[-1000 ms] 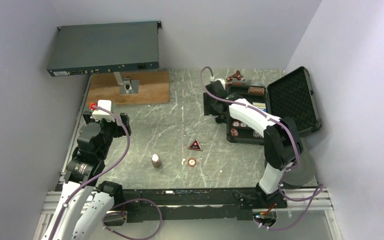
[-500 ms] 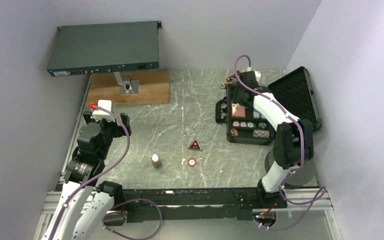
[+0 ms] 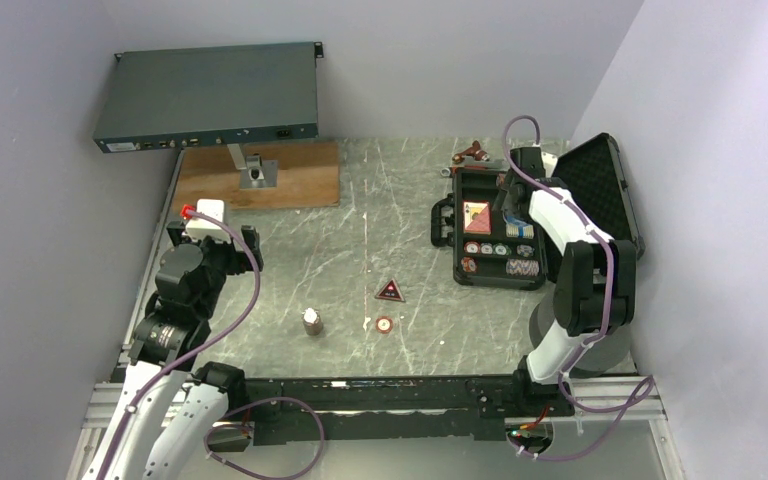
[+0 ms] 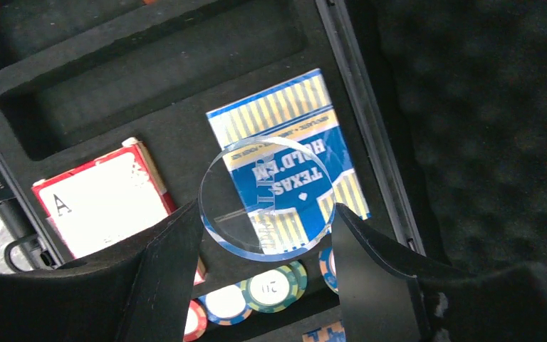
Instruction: Pack up texas hold em set
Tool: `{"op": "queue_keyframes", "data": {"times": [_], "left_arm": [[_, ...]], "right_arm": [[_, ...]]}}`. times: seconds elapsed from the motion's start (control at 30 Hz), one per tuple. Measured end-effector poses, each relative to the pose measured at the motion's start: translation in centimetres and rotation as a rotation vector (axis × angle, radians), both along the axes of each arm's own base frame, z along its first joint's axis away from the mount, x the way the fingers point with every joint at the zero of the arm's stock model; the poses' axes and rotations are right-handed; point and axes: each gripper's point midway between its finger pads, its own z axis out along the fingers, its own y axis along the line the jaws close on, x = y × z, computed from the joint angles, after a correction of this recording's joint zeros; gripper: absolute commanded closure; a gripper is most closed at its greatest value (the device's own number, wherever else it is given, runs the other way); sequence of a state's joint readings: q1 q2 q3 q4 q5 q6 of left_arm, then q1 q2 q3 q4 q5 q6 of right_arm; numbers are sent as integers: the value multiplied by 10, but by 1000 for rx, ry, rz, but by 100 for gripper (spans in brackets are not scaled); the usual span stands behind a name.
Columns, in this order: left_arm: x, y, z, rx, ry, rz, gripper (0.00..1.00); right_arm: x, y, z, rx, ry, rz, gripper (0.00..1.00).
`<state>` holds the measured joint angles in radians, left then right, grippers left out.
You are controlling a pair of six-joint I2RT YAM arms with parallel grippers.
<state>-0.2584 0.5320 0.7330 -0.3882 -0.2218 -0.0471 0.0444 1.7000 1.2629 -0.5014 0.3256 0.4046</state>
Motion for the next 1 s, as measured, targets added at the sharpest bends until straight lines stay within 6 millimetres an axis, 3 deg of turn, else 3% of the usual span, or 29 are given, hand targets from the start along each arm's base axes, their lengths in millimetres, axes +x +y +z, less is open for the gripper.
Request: {"op": "queue_keyframes", "data": {"times": [0.5, 0.83, 1.0], "left_arm": [[2, 0, -3, 3, 10, 0, 1], [2, -1, -4, 4, 15, 0, 1], [3, -1, -5, 6, 21, 0, 1]], "right_arm": [[-5, -17, -6, -8, 16, -51, 49], [-3, -17, -14, -3, 22, -51, 47], [-1, -16, -14, -1, 14, -50, 41]]}}
